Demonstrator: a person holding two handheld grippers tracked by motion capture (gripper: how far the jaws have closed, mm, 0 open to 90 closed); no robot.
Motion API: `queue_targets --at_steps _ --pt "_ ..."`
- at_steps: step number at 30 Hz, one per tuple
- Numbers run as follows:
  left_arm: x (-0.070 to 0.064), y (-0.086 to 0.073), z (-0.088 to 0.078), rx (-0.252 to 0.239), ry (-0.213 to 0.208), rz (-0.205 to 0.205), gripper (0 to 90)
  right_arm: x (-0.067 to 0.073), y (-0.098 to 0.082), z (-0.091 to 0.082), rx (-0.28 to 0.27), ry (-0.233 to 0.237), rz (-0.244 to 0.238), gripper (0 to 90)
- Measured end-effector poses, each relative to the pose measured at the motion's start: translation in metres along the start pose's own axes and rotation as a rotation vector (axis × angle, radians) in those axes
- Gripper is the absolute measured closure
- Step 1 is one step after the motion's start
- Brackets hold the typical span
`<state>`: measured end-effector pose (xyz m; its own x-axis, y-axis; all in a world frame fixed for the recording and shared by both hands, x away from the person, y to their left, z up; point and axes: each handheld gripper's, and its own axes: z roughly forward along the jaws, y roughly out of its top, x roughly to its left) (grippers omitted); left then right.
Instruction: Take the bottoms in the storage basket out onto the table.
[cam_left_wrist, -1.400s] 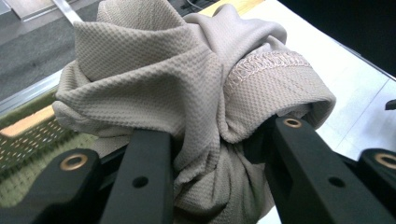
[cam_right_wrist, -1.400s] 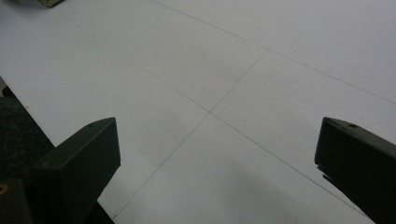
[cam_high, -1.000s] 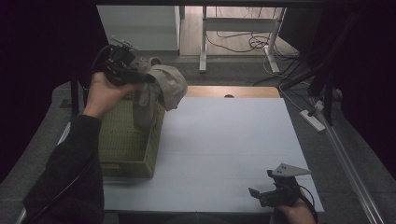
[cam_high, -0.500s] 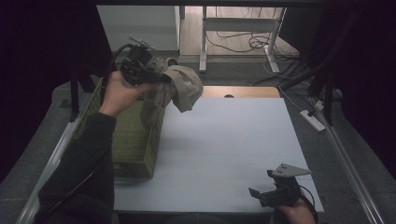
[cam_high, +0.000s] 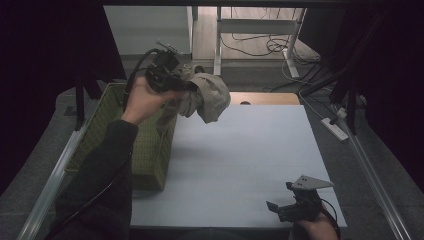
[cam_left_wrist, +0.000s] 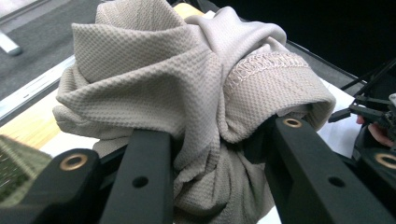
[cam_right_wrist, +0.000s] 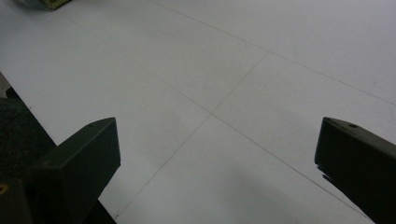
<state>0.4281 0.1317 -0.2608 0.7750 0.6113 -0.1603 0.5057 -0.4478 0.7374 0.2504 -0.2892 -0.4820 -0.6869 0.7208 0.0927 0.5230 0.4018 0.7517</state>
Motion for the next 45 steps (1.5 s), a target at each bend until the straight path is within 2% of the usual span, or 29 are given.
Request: queue_targets --at_steps 15,32,38,45 --pt "-0.017 0.015 0.03 0.015 -0.064 0.03 70.0 0.0 0.0 -0.001 -0.002 0.003 -0.004 0.7" --pt "-0.03 0.025 0.051 0.017 -0.129 0.057 69.9 0.0 0.0 -0.001 -0.007 0.004 -0.006 0.7" --pt "-0.029 0.02 0.061 0.04 -0.121 0.052 69.9 0.0 0.0 -0.001 -0.008 0.005 -0.006 0.7" --pt "-0.013 -0.001 0.081 0.1 -0.098 0.021 69.8 0.0 0.0 -0.001 -0.006 0.008 -0.008 0.7"
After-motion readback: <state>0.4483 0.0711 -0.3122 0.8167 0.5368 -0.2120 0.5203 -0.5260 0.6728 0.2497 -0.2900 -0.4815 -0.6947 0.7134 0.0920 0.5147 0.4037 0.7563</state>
